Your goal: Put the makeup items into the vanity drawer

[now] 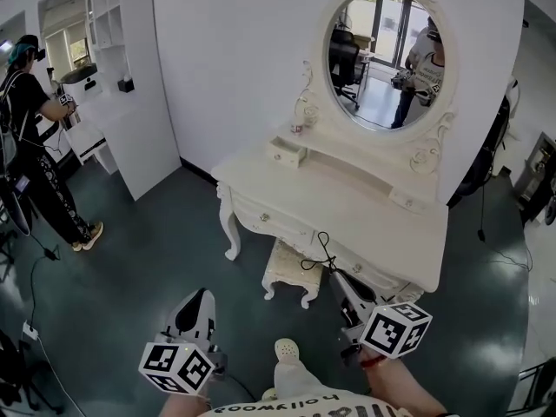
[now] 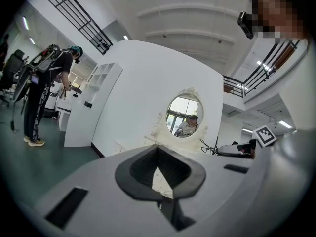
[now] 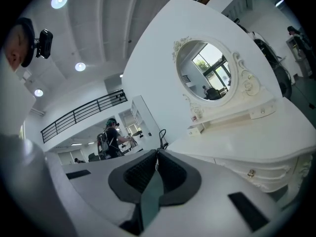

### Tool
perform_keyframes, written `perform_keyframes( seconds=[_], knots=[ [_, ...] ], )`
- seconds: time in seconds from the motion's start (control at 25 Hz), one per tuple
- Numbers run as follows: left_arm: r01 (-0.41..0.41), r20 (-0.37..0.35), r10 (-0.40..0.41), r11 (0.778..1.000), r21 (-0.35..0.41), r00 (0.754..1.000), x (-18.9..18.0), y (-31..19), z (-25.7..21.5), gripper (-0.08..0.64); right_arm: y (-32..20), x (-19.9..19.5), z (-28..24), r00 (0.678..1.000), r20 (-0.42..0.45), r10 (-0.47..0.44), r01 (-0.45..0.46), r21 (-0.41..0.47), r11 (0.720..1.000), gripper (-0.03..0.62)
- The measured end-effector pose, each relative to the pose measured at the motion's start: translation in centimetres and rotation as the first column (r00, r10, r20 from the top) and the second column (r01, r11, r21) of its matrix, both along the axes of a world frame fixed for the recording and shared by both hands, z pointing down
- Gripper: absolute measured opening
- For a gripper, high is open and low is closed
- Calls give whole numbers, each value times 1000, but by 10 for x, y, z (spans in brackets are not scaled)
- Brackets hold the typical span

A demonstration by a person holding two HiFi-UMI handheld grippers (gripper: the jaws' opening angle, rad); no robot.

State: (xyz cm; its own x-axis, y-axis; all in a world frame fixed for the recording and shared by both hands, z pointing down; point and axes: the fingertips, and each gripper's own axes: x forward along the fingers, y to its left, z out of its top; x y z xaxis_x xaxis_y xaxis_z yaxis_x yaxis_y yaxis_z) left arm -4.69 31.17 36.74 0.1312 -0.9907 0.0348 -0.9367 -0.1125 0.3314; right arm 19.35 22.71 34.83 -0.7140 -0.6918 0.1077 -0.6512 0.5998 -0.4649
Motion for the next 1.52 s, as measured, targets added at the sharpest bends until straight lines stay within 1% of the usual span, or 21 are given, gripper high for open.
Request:
perform_keyframes(
  seconds=[0.2, 0.36, 0.44, 0.56, 0.84, 1.12, 1.52],
  knots=[
    [2, 14, -1, 1000, -13, 1000, -10, -18, 0, 8, -23, -12, 10, 1000, -8, -7, 6, -25, 1000, 37],
    [35, 0, -35, 999, -9, 999, -27, -40, -3, 8, -48, -18, 7, 1000, -9, -9, 9, -14, 1000, 37],
    [35, -2, -35, 999, -6, 999, -28, -54, -3, 8, -60, -18, 8, 1000, -12, -5, 5, -18, 1000, 37],
    [22, -7, -22, 1000, -15, 1000, -25, -74, -3, 8, -80, -18, 8, 1000, -22, 1, -1, -28, 1000, 37],
    [5, -8, -5, 1000, -7, 1000, -20, -116, -6, 8, -117, -18, 0, 999, -39, 1, -1, -8, 1000, 37],
    [-4, -1, 4, 1000, -11, 1000, -11, -151, -9, 8, -151, -11, 2, 1000, -30, 4, -4, -22, 1000, 37],
    [0, 14, -1, 1000, 13, 1000, 3, -204, -23, 8, -205, 0, -6, 1000, -15, -12, 12, -3, 1000, 37]
  ],
)
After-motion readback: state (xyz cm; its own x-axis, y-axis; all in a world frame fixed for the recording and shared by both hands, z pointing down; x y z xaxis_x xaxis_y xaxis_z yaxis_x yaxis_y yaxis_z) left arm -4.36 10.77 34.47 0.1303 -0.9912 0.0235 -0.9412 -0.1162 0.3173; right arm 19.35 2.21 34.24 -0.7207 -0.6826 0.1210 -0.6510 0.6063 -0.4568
